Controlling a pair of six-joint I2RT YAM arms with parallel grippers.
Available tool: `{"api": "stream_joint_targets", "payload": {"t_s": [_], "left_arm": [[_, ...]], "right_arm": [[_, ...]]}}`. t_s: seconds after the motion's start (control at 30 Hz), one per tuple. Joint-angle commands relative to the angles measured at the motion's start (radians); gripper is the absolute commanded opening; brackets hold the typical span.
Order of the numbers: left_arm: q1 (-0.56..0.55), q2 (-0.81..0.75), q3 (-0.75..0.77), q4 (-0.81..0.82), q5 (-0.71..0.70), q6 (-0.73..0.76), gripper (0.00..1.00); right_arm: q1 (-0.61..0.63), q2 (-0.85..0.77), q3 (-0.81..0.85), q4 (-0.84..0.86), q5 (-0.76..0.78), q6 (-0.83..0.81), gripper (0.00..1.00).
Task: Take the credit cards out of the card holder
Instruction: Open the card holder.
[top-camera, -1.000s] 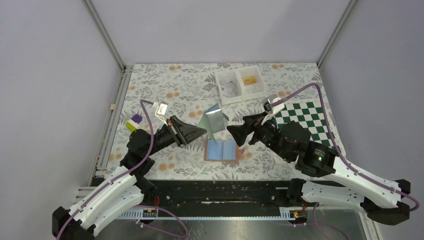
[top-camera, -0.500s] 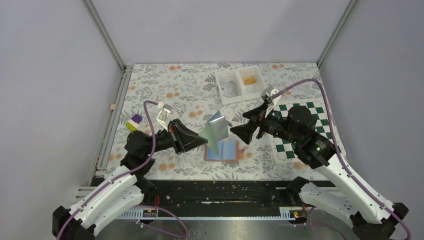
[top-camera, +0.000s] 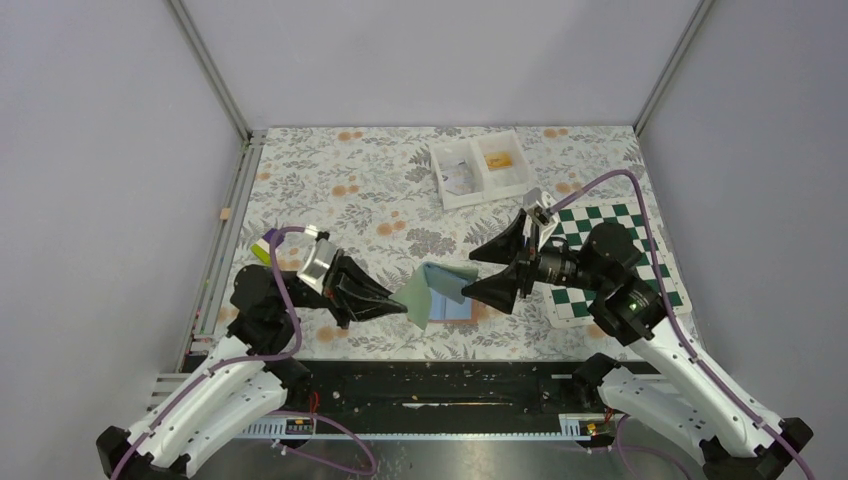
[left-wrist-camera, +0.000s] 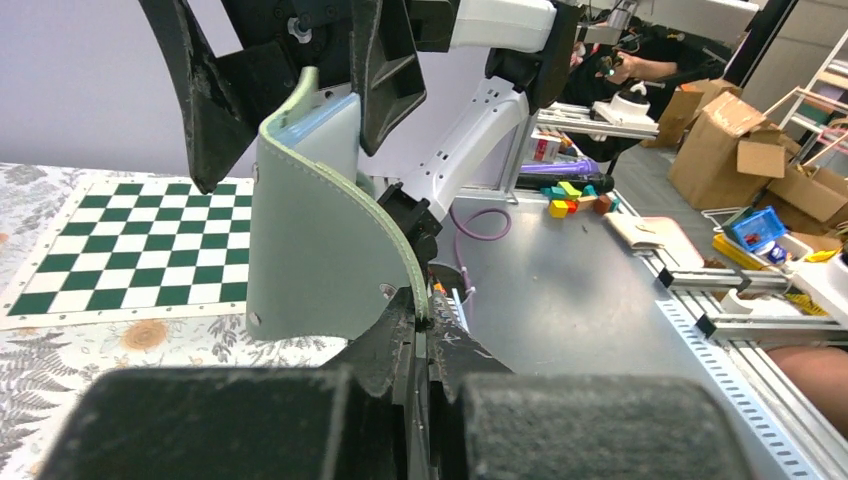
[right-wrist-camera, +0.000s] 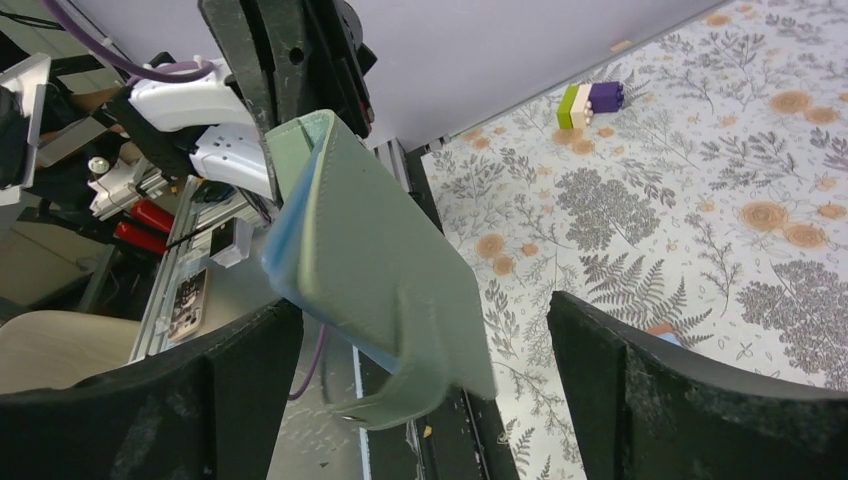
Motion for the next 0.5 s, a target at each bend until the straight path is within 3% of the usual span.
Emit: {"api": "stream_joint_targets", "payload": {"t_s": [0.0,0.17,0.33,0.47], "left_arm": [[0.003,-0.017,0.049,-0.029,0.024,0.109,0.0],[0.002,-0.015,0.048,-0.035,0.0,0.104,0.0],[0.002,-0.012,0.053,-0.039,-0.027,0.095,0.0],[0.002,-0.006,0.044,-0.015,-0.039,0.08,0.0]], "right_arm": [[-0.006,-0.03,-0.012,0.074,-0.045,0.029,0.99],[-0.011,-0.057,-0.003,0.031,-0.021,-0.008,0.97],[-0.011,-0.03,-0.048,0.23,-0.109,0.142,0.65],[-0.012,0.02,-0.092,0.357,-0.136,0.246,0.56]]}}
